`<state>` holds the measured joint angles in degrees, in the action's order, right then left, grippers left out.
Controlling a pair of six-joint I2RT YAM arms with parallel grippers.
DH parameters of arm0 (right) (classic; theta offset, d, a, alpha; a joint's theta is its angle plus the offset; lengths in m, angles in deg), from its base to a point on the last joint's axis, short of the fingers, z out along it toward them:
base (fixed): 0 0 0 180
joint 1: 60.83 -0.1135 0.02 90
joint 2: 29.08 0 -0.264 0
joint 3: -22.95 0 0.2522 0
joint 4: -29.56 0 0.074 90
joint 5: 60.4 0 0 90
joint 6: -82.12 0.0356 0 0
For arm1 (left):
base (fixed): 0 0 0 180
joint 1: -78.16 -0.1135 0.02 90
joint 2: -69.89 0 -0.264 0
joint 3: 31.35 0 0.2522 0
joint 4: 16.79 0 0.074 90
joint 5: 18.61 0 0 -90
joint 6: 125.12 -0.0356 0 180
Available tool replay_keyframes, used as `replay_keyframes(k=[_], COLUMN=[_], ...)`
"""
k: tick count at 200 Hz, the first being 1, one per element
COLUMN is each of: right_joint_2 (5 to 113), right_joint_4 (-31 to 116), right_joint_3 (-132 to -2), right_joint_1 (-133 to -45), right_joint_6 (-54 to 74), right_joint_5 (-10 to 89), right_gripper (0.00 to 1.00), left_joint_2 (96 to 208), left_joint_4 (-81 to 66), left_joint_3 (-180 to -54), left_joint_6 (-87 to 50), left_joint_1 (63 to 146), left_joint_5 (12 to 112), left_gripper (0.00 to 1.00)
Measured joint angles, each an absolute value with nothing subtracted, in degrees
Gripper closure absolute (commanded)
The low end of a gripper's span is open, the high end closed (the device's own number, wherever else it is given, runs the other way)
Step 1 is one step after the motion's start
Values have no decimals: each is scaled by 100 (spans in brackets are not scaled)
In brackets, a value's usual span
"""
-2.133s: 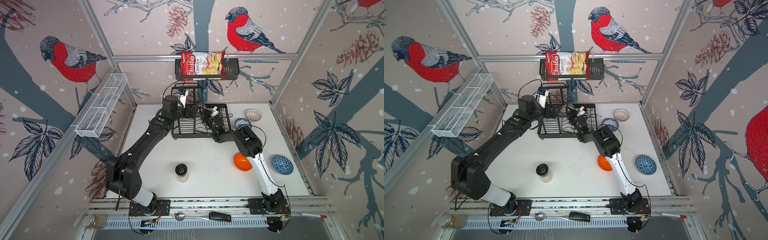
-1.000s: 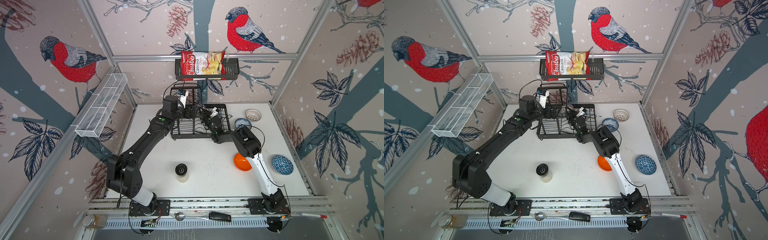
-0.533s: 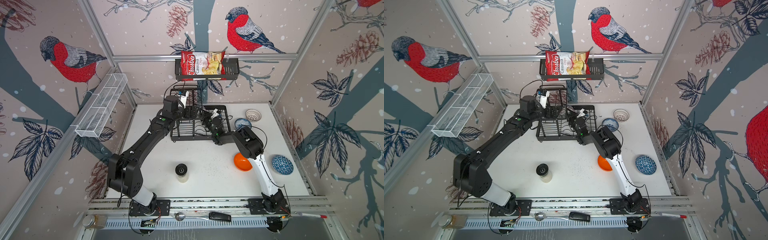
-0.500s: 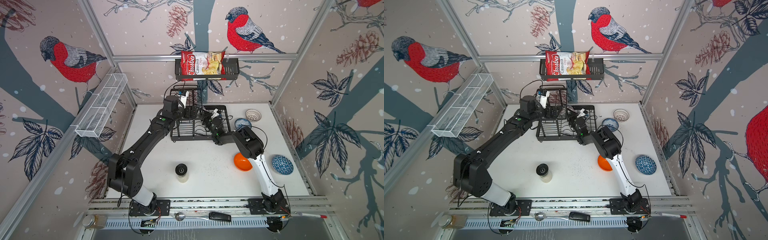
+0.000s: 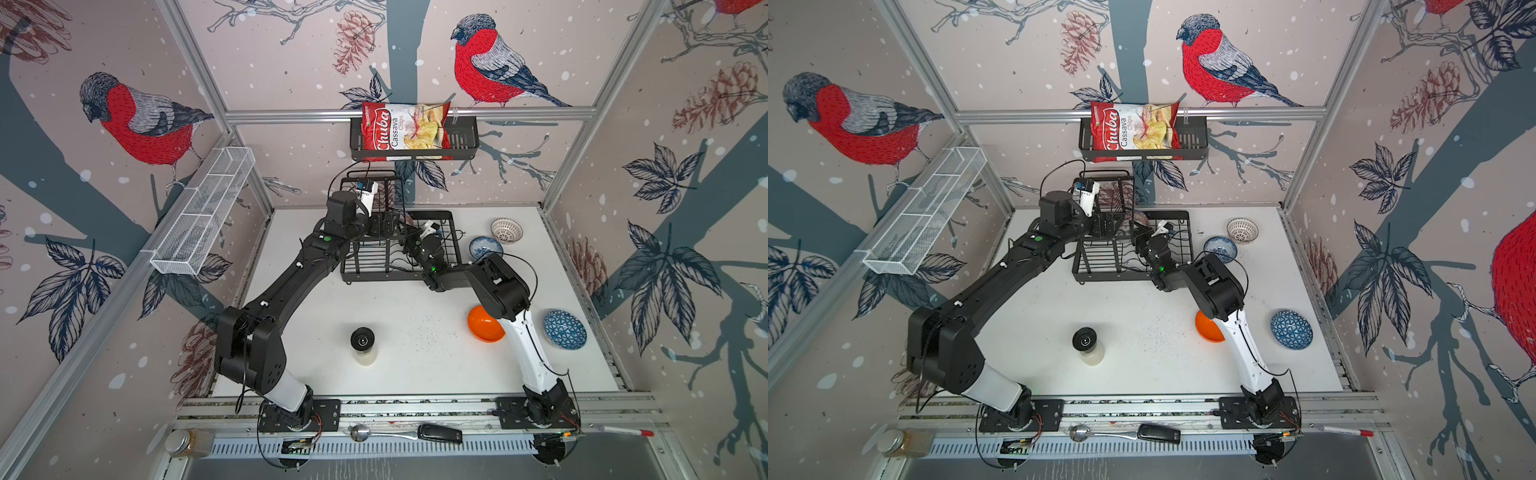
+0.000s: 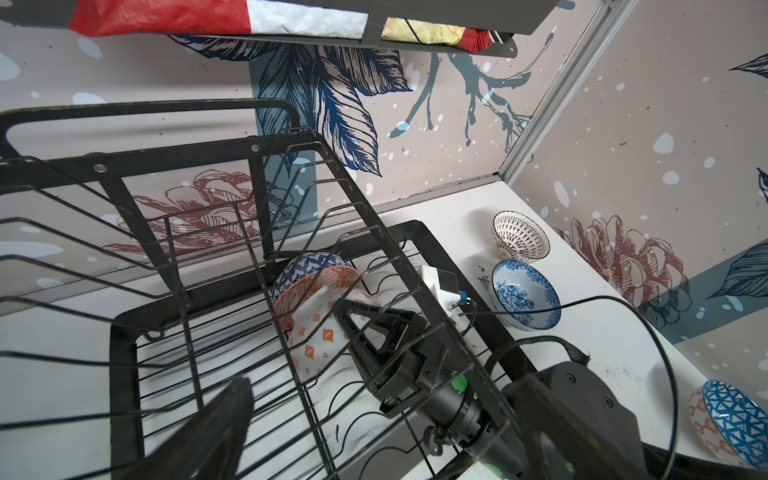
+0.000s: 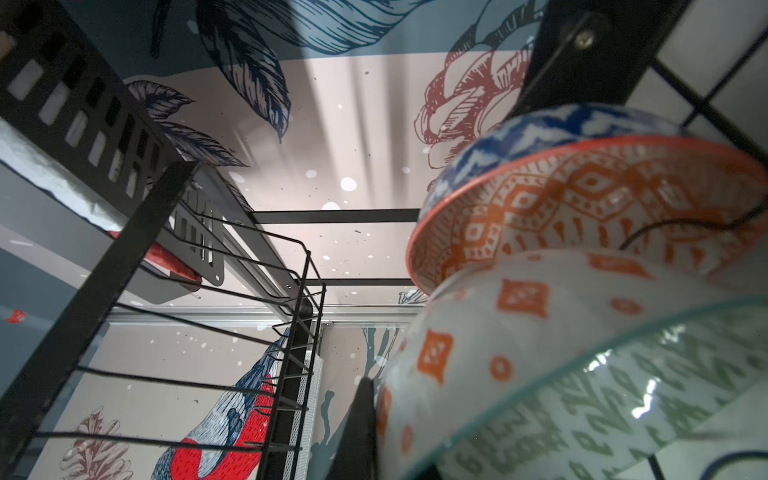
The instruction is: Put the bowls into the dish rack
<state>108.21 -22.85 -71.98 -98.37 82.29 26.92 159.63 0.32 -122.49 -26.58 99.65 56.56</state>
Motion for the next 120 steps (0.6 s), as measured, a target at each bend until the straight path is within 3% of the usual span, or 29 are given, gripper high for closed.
replay_keyframes(k=[120], right_joint_2=[10662], right_joint_4=[-1430], right_joint_3=[-7372], right_joint_1=[-9863], right_joint_6=[8529], right_joint_5=[2717], right_gripper=[100], left_joint_2=[15967], left_joint_4=[28], left_joint_3=[-12249], left_joint_6=[-2656], left_joint_1=[9965], left_joint_5=[5641], left_gripper=[2])
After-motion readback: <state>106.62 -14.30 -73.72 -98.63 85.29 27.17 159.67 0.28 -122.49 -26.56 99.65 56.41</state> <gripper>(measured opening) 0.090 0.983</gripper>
